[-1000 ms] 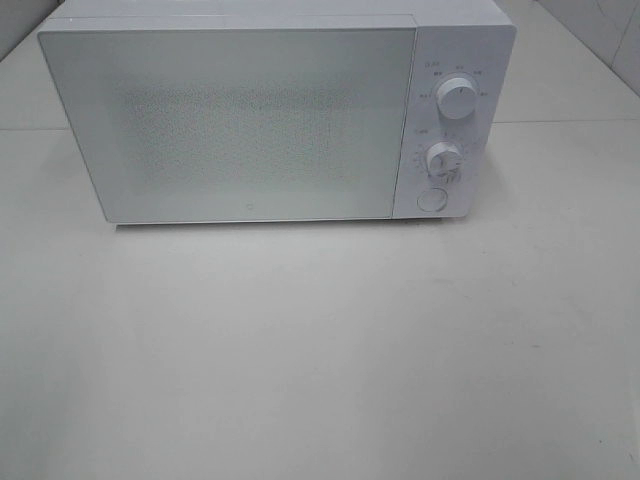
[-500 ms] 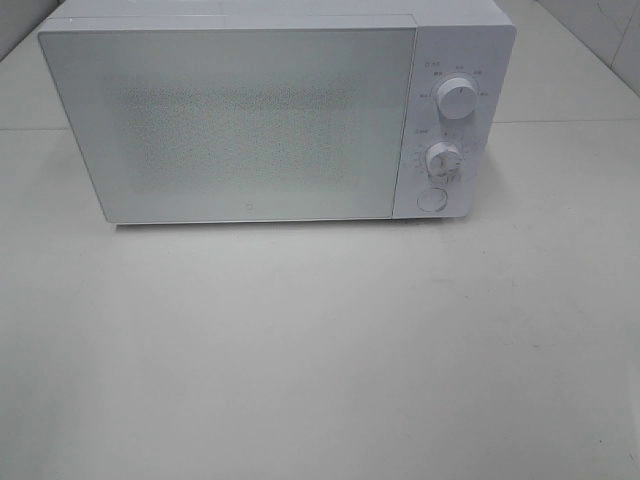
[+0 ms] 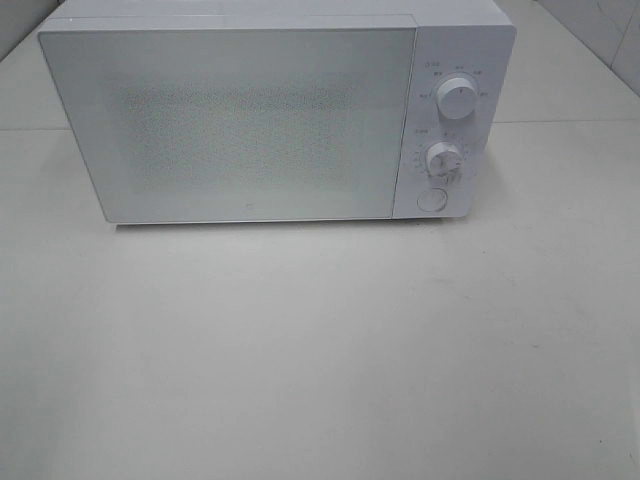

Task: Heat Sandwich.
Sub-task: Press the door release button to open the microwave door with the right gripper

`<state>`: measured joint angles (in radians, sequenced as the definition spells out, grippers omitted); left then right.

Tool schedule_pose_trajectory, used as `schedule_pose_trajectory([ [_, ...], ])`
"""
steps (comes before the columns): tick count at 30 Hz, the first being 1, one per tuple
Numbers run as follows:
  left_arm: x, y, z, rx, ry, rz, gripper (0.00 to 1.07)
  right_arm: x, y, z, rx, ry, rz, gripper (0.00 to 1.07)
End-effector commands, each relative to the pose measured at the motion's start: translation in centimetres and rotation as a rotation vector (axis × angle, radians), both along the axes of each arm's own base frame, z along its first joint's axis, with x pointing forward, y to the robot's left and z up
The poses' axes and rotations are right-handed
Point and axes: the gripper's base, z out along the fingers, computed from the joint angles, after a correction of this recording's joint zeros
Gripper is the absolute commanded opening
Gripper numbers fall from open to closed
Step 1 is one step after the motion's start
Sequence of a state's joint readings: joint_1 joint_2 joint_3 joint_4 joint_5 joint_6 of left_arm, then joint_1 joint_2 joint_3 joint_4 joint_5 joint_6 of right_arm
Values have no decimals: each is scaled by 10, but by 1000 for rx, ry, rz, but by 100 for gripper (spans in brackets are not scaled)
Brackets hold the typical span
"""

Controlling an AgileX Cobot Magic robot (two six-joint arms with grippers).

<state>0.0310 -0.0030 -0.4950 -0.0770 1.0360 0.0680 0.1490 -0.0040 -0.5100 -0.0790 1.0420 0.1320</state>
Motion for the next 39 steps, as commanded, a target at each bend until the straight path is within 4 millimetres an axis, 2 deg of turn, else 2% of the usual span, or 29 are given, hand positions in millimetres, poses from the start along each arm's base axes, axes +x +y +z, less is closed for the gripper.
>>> schedule_pose_trajectory([
  [1, -3, 0, 0, -8, -27, 4, 101, -4, -1, 0, -7, -29, -9, 75],
  [17, -3, 0, 0, -8, -27, 4, 101, -4, 0, 1, -1, -34, -5, 75],
  [21, -3, 0, 0, -8, -27, 4, 101, -2, 0, 6, 8, -51, -1, 75],
  [29, -3, 0, 0, -8, -27, 4, 101, 27, 5, 15, -4, 24, 3, 75],
  [30, -3, 0, 0, -8, -27, 4, 101, 36, 6, 17, -4, 20, 6, 75],
  [35, -3, 0, 0, -8, -27, 4, 101, 52, 9, 23, -2, -19, 13, 75],
  [39, -3, 0, 0, -8, -27, 4, 101, 74, 13, 26, -2, -37, 21, 75],
])
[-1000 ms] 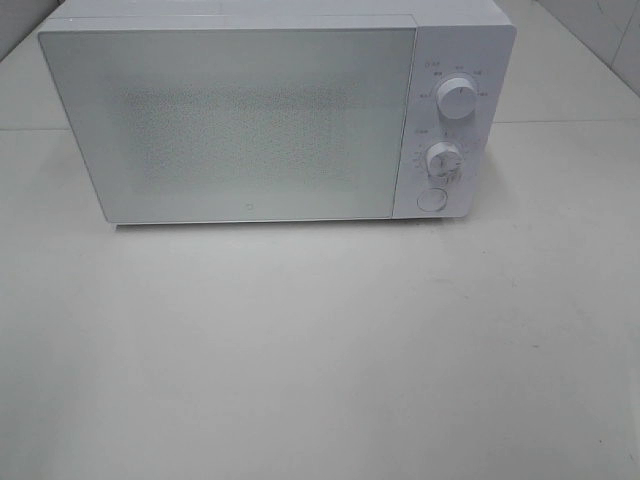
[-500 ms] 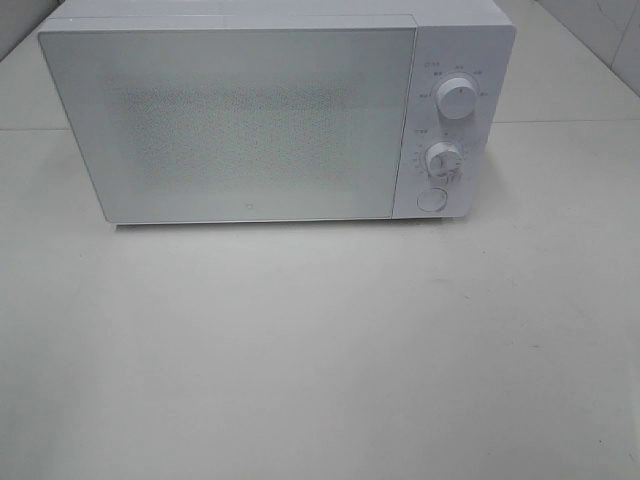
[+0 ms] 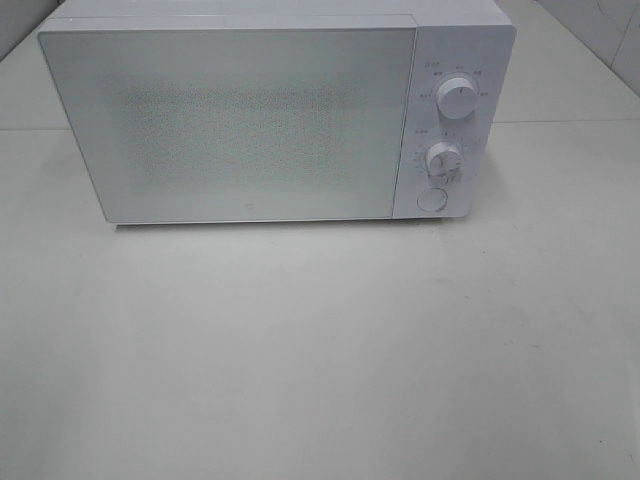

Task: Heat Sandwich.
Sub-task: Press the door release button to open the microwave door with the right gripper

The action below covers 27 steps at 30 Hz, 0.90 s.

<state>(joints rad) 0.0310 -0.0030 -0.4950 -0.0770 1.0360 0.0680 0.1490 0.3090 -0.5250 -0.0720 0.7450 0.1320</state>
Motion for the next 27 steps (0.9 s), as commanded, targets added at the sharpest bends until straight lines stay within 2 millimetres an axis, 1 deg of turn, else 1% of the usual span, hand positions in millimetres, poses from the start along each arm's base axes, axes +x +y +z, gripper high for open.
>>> schedule_pose_trajectory([
  [1, -3, 0, 0, -8, -27, 4, 101, 11, 1, 5, 2, -38, -2, 75],
  [3, -3, 0, 0, -8, -27, 4, 101, 20, 3, 6, 3, -46, 2, 75],
  [4, -3, 0, 0, -8, -27, 4, 101, 29, 5, 7, 4, -59, 5, 75],
  [5, -3, 0, 0, -8, -27, 4, 101, 29, 5, 7, 4, -59, 5, 75],
  [8, -3, 0, 0, -8, -27, 4, 101, 43, 7, 7, 4, -67, 11, 75],
  [9, -3, 0, 0, -8, -27, 4, 101, 52, 8, 7, 5, -71, 14, 75],
  [11, -3, 0, 0, -8, -27, 4, 101, 56, 9, 7, 5, -75, 15, 75],
  [14, -3, 0, 0, -8, -27, 4, 101, 73, 12, 4, 6, -82, 21, 75],
  [15, -3, 0, 0, -8, -27, 4, 101, 73, 12, 4, 6, -82, 21, 75],
  [17, -3, 0, 0, -8, -27, 4, 101, 81, 13, 3, 7, -89, 24, 75],
  [18, -3, 0, 0, -8, -27, 4, 101, 89, 15, 2, 9, -99, 28, 75],
  [21, -3, 0, 0, -8, -27, 4, 101, 96, 16, 1, 12, -117, 31, 75],
  [23, -3, 0, 0, -8, -27, 4, 101, 108, 18, -2, 14, -129, 36, 75],
  [24, -3, 0, 0, -8, -27, 4, 101, 108, 18, -2, 14, -129, 36, 75],
  [26, -3, 0, 0, -8, -27, 4, 101, 114, 19, -3, 19, -139, 37, 75],
  [27, -3, 0, 0, -8, -27, 4, 101, 122, 21, -5, 25, -148, 39, 75],
])
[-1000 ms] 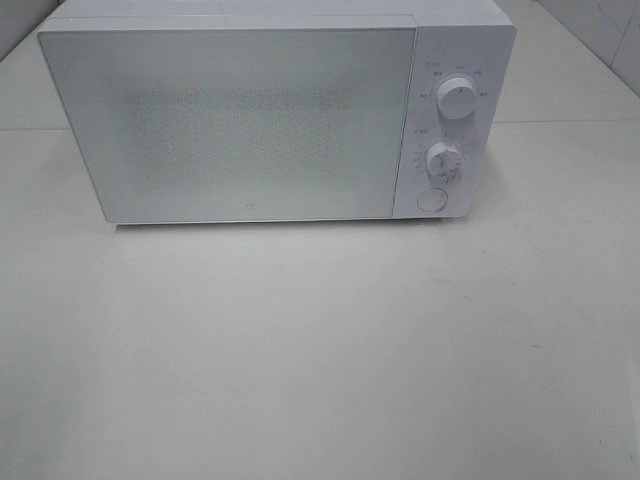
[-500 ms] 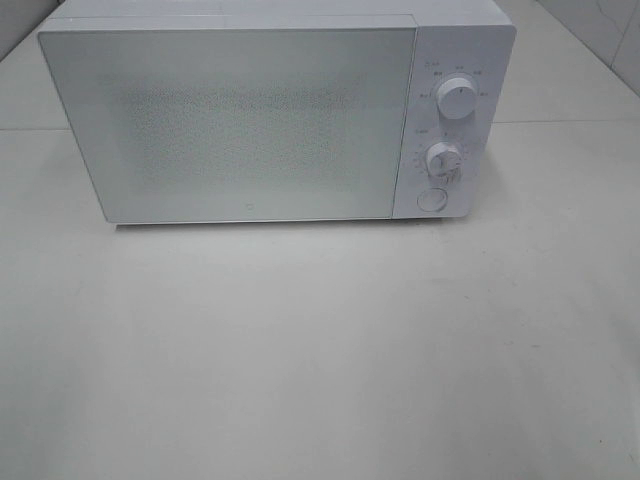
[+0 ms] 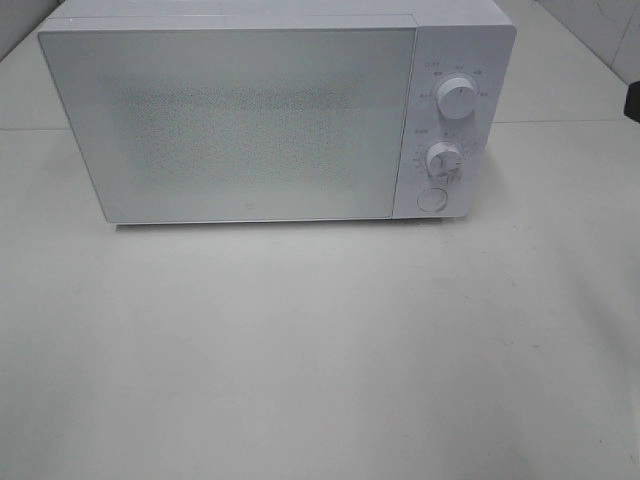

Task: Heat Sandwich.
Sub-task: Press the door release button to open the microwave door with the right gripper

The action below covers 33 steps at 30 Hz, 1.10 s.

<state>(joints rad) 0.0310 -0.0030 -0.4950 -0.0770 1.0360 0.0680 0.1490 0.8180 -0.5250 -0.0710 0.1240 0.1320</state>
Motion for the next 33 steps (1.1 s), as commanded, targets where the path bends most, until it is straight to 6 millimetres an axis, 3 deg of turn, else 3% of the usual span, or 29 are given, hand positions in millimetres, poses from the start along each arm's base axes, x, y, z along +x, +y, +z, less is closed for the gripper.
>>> schedule_pose_trajectory([
  [1, -3, 0, 0, -8, -27, 4, 101, 12, 1, 1, 12, -48, -3, 75],
  [11, -3, 0, 0, -8, -27, 4, 101, 38, 6, -16, 20, -113, 17, 75],
  [13, -3, 0, 0, -8, -27, 4, 101, 42, 8, -29, 6, -142, 32, 75],
  [27, -3, 0, 0, -8, -27, 4, 101, 52, 4, -87, -9, -125, -30, 75],
  [33, -3, 0, 0, -8, -27, 4, 101, 47, 23, -106, -20, -116, -15, 75],
])
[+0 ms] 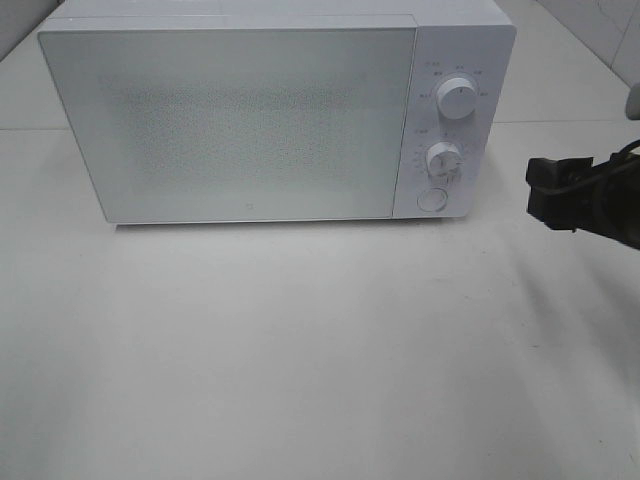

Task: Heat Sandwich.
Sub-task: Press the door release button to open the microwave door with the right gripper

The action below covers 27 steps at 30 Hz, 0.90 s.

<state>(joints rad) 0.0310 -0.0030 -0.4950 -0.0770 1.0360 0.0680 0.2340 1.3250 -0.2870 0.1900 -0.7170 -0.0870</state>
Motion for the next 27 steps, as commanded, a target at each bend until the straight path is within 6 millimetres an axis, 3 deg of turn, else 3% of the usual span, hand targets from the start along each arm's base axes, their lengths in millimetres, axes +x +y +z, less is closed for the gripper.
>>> schedule_pose_trajectory([
  [1, -3, 0, 0, -8, -27, 4, 101, -1, 9, -5, -6, -26, -11, 75],
  [16, -3, 0, 0, -8, -27, 4, 101, -9, 56, -40, -40, -4, 7, 75],
  [27, -3, 0, 0, -8, -27, 4, 101, -16, 69, -50, -51, 20, 11, 75],
])
